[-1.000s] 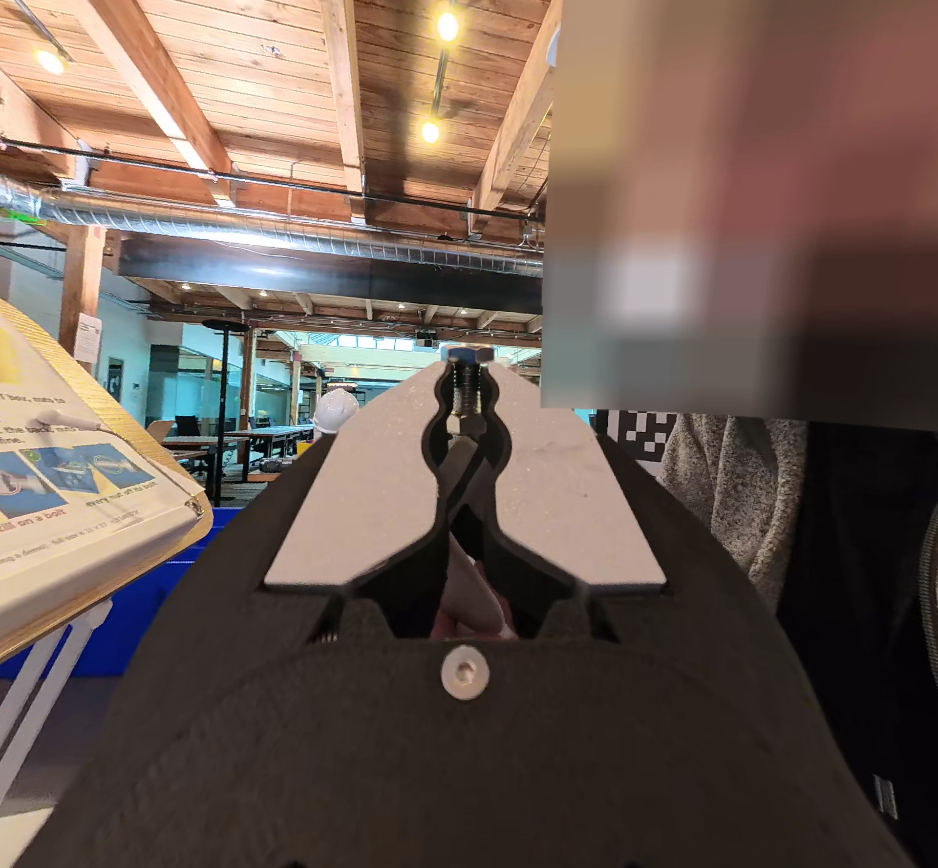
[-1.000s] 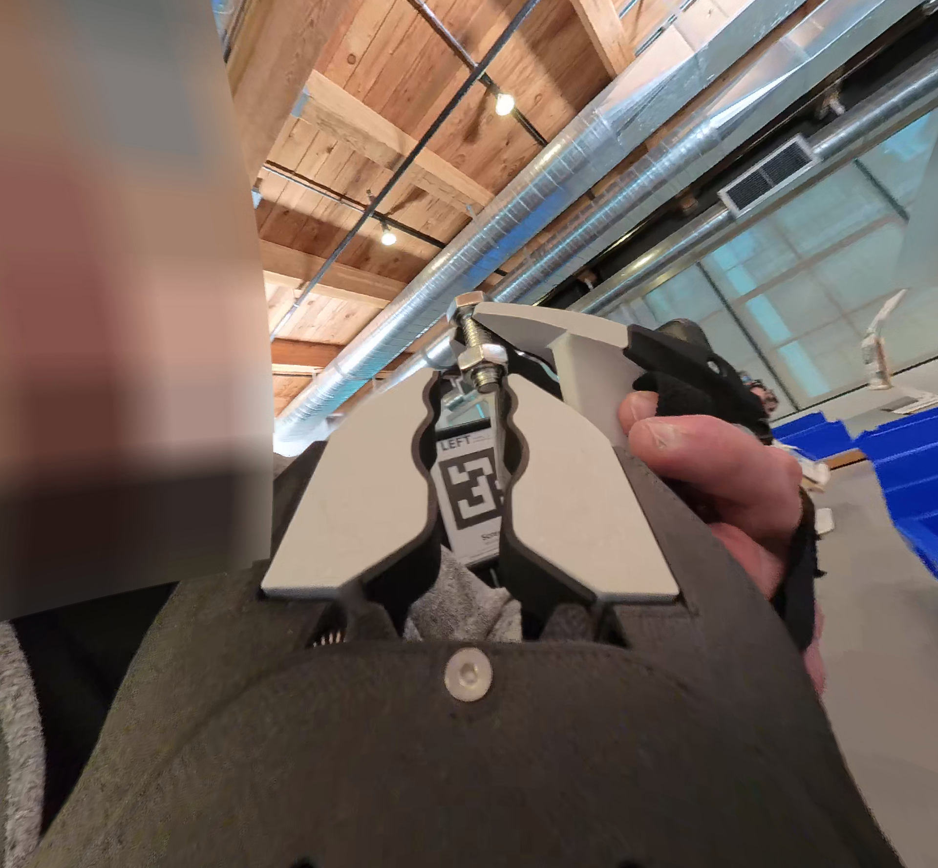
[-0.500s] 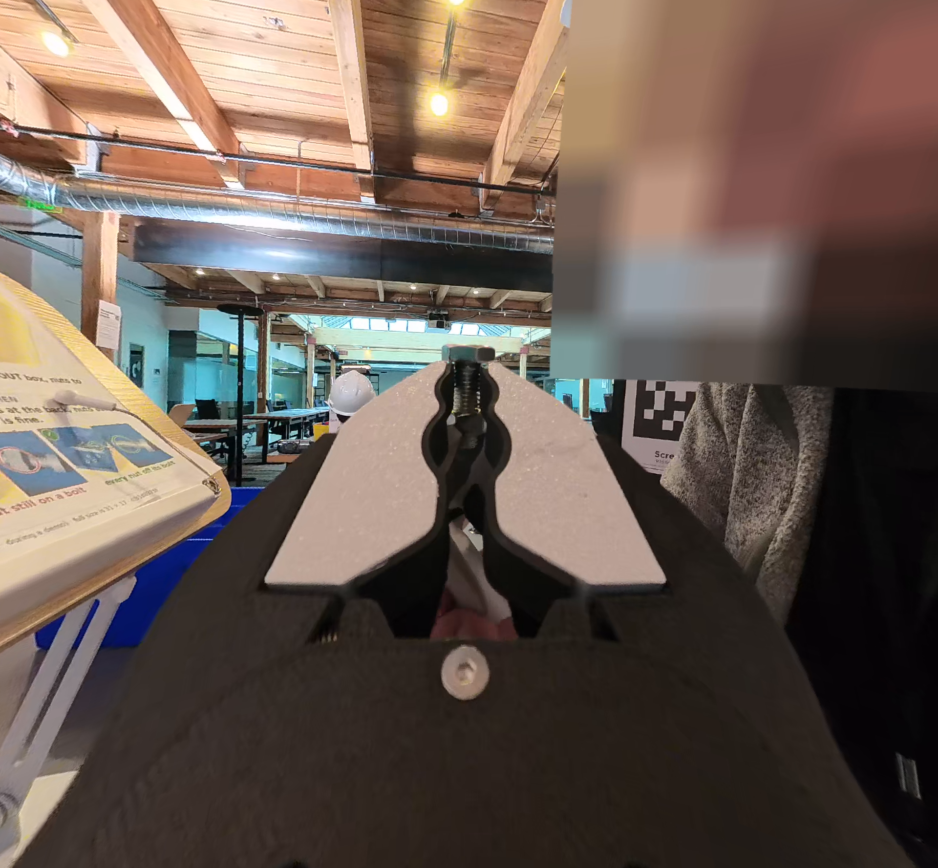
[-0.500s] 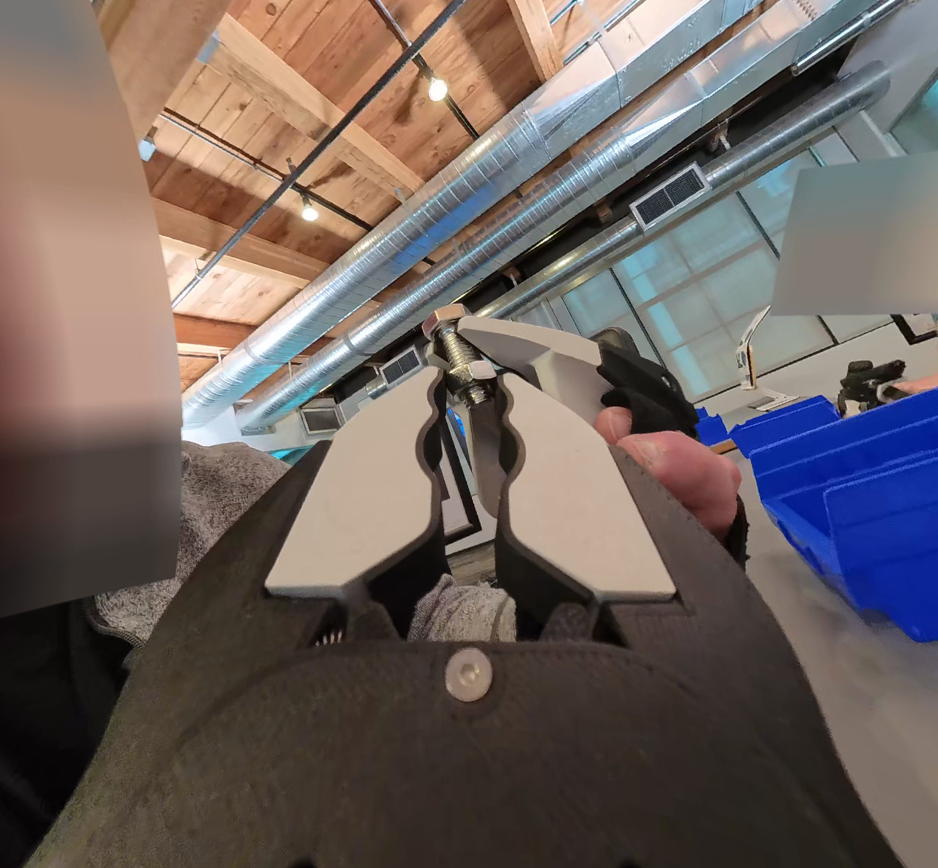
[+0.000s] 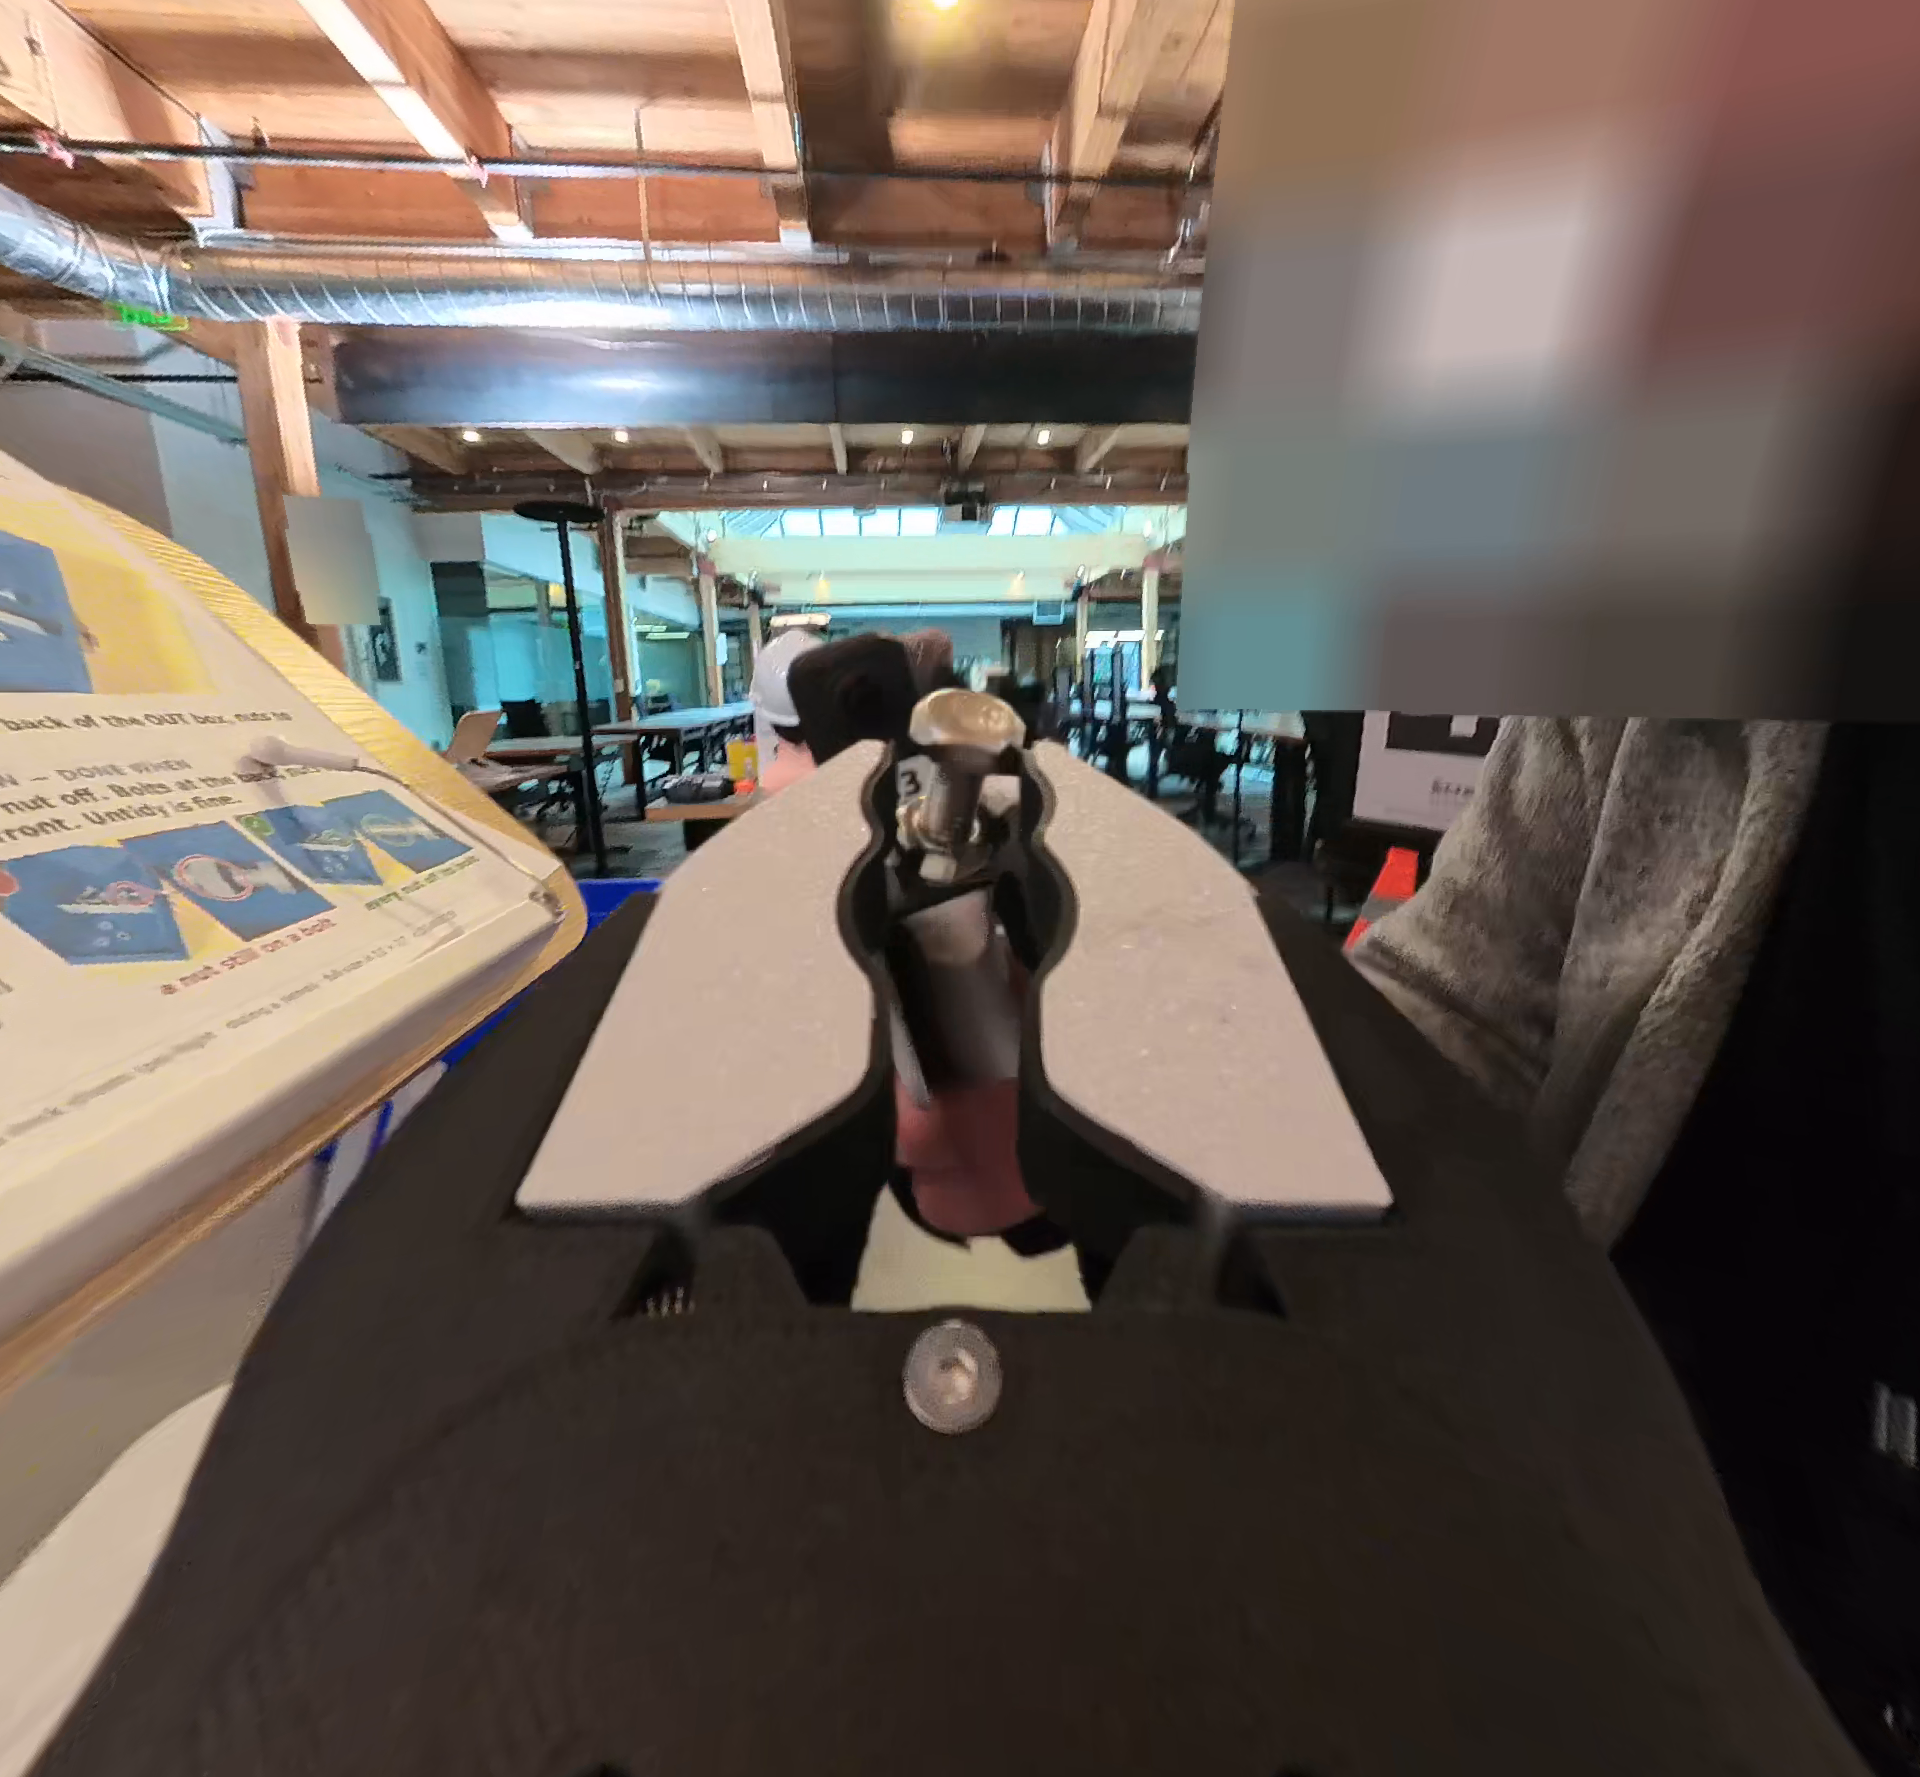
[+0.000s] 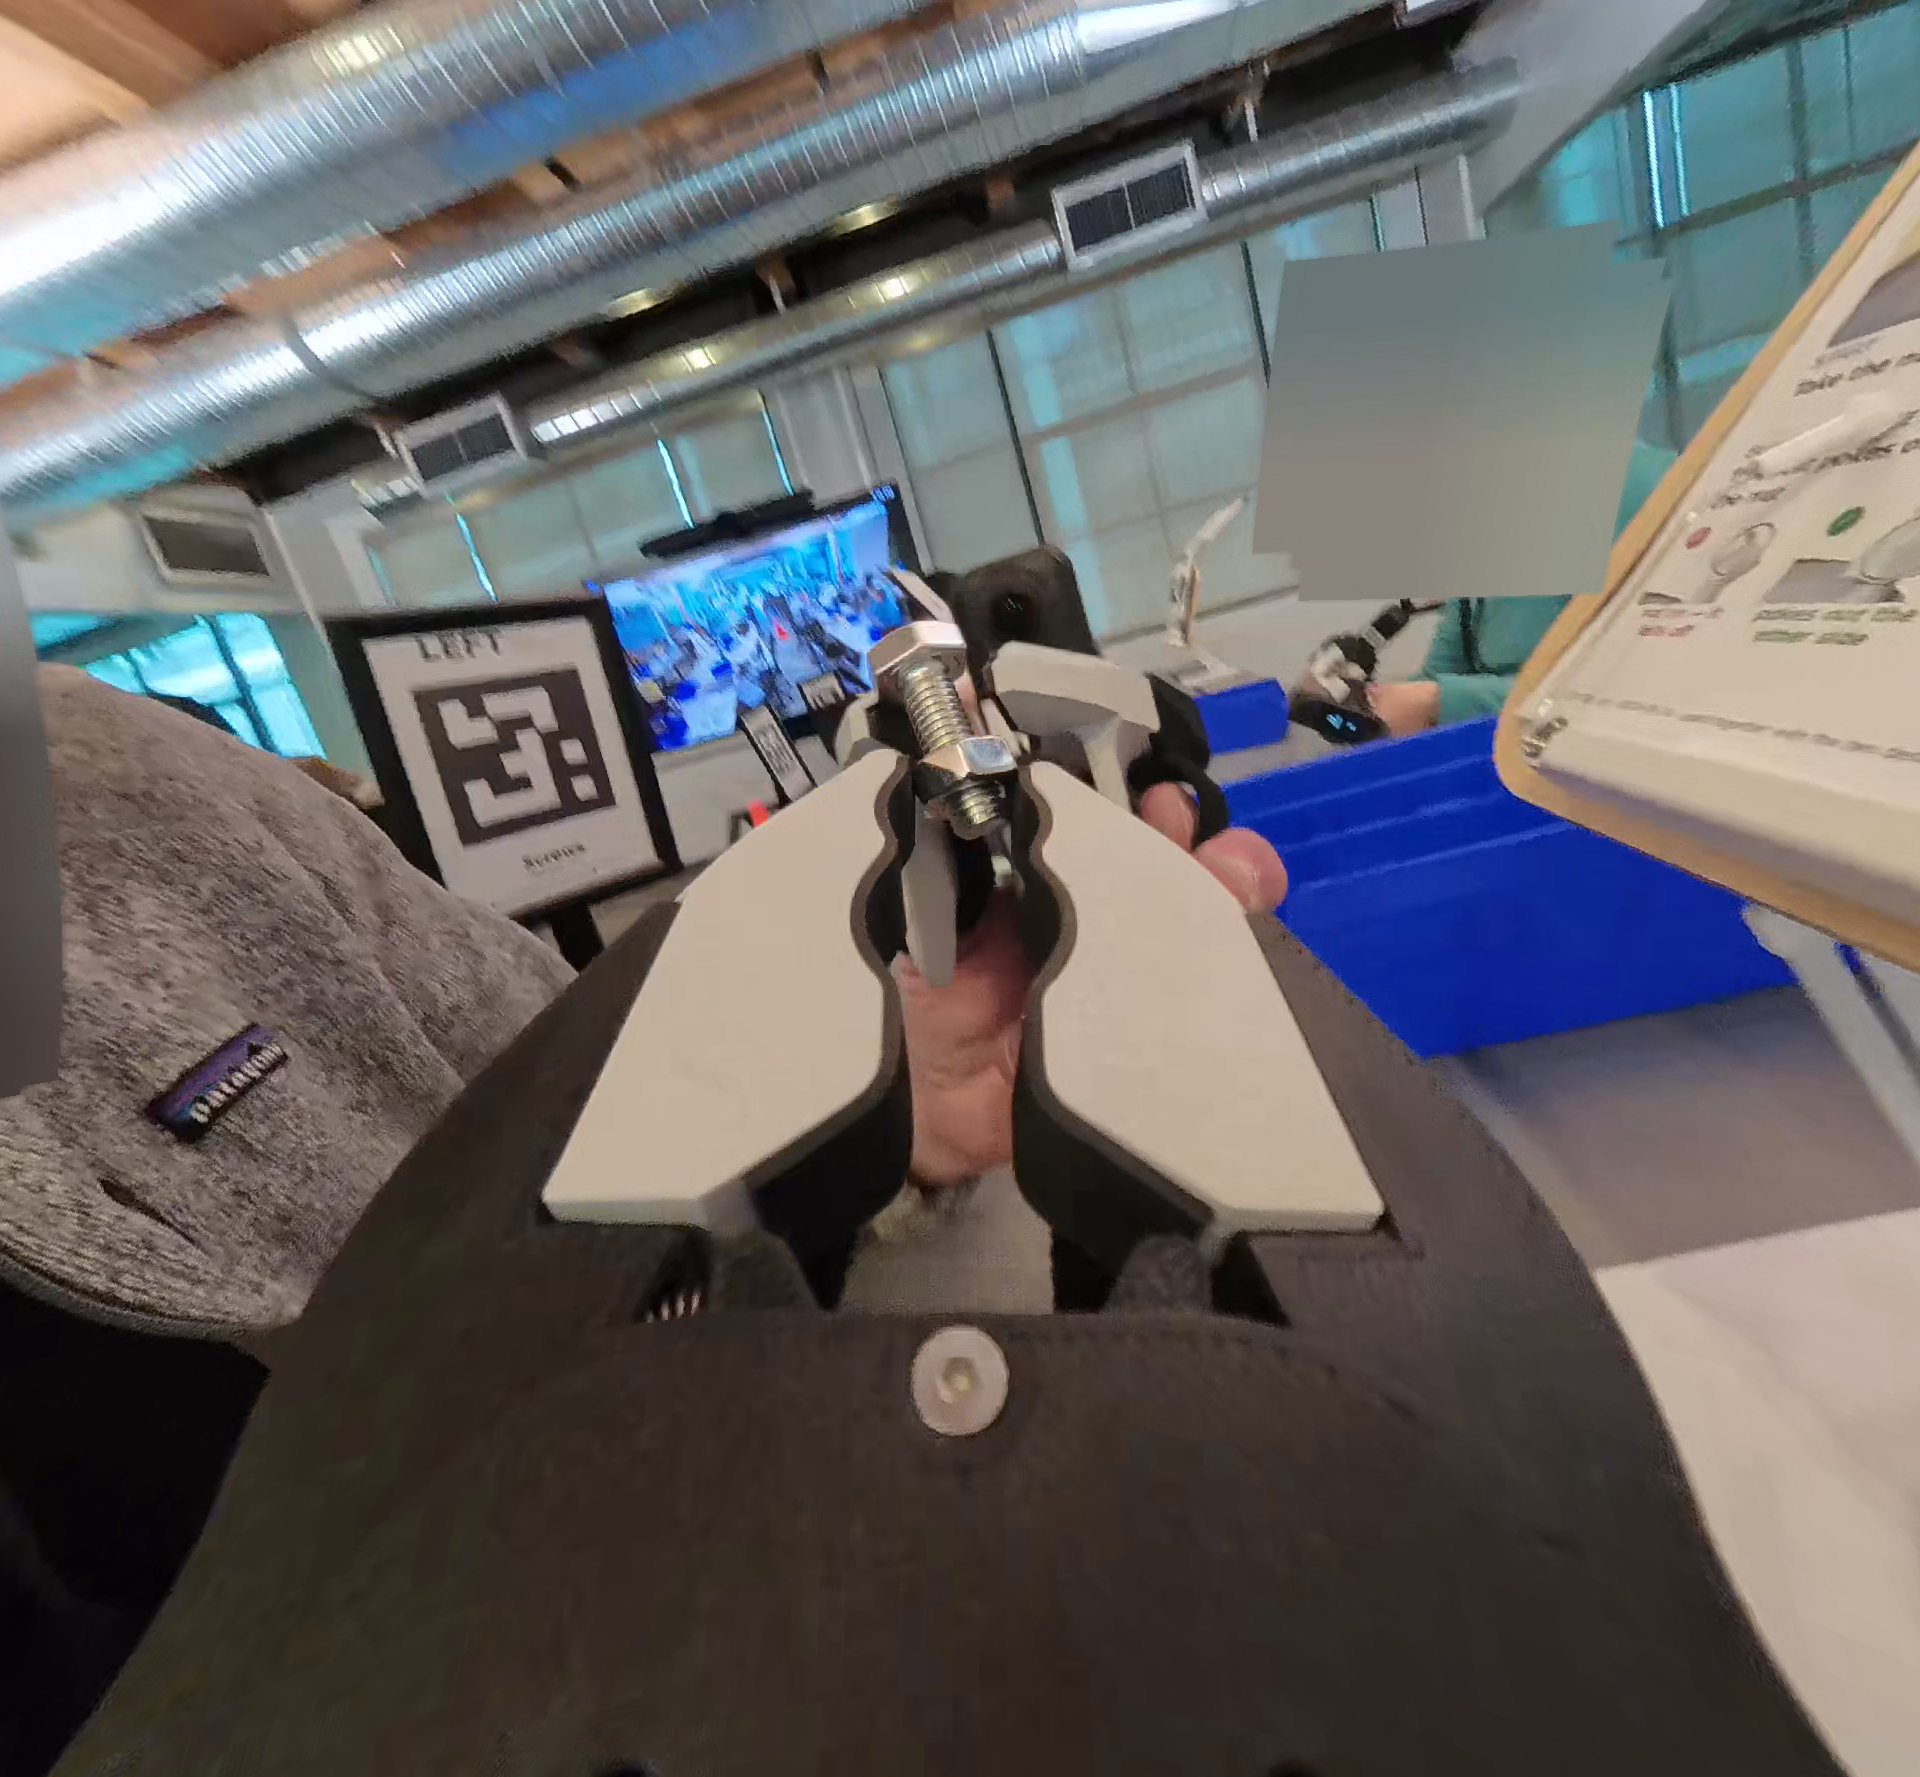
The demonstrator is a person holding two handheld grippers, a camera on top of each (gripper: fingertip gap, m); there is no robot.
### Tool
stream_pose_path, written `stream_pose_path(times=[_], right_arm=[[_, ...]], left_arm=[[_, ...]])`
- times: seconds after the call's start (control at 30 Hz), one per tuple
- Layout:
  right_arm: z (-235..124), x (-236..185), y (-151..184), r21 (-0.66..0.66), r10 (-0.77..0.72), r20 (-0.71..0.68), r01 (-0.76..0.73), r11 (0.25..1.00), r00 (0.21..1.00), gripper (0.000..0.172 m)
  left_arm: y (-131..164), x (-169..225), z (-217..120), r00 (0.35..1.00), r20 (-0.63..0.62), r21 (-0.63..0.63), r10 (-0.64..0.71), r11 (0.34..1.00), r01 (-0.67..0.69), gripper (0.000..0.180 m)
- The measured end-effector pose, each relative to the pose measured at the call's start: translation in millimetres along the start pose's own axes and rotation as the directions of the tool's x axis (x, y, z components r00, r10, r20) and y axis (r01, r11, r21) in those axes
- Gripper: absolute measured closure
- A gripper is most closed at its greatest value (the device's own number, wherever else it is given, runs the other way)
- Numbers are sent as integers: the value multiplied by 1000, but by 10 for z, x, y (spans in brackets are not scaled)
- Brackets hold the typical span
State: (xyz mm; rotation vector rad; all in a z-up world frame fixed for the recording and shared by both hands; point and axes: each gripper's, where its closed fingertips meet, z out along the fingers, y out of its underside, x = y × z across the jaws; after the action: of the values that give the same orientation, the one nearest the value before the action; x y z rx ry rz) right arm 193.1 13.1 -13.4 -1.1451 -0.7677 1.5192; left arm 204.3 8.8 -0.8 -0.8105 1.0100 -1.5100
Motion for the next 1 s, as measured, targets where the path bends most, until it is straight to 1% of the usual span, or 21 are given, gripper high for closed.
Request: stream_pose_path(times=[0.03,0.17,0.23,0.33,0.4,0.47,0.57,0.7,0.9,1.0], right_arm=[[-14,28,22,-30,-20,-25,19,999,999,154],[-87,59,45,-80,-59,-52,55,995,997,154],[-113,94,101,-147,-96,-77,84,986,992,154],[-133,122,176,-226,-127,-90,104,969,988,154],[-147,135,192,-248,-151,-101,122,961,983,154],[-161,154,246,-305,-185,-112,143,941,976,154],[-189,173,291,-362,-205,-118,150,920,972,154],[-219,198,341,-421,-233,-131,159,893,964,154],[-279,229,413,-511,-269,-142,162,844,952,154],[-308,255,456,-550,-278,-156,150,821,948,154]], left_arm=[[-14,-7,-12,1000,9,-19,26,999,-26,155],[30,-35,-67,990,44,-151,135,980,-127,154],[75,-50,-95,982,49,-223,181,961,-166,155],[155,-46,-104,965,38,-324,260,917,-234,156],[248,-71,-121,949,32,-409,312,871,-273,157],[317,-78,-147,934,15,-469,356,828,-308,160],[370,-74,-188,921,-11,-523,390,783,-338,161],[430,-82,-218,917,-24,-558,397,756,-342,161],[558,-97,-247,885,-66,-638,462,662,-393,160],[620,-130,-272,852,-88,-683,517,591,-429,161]])
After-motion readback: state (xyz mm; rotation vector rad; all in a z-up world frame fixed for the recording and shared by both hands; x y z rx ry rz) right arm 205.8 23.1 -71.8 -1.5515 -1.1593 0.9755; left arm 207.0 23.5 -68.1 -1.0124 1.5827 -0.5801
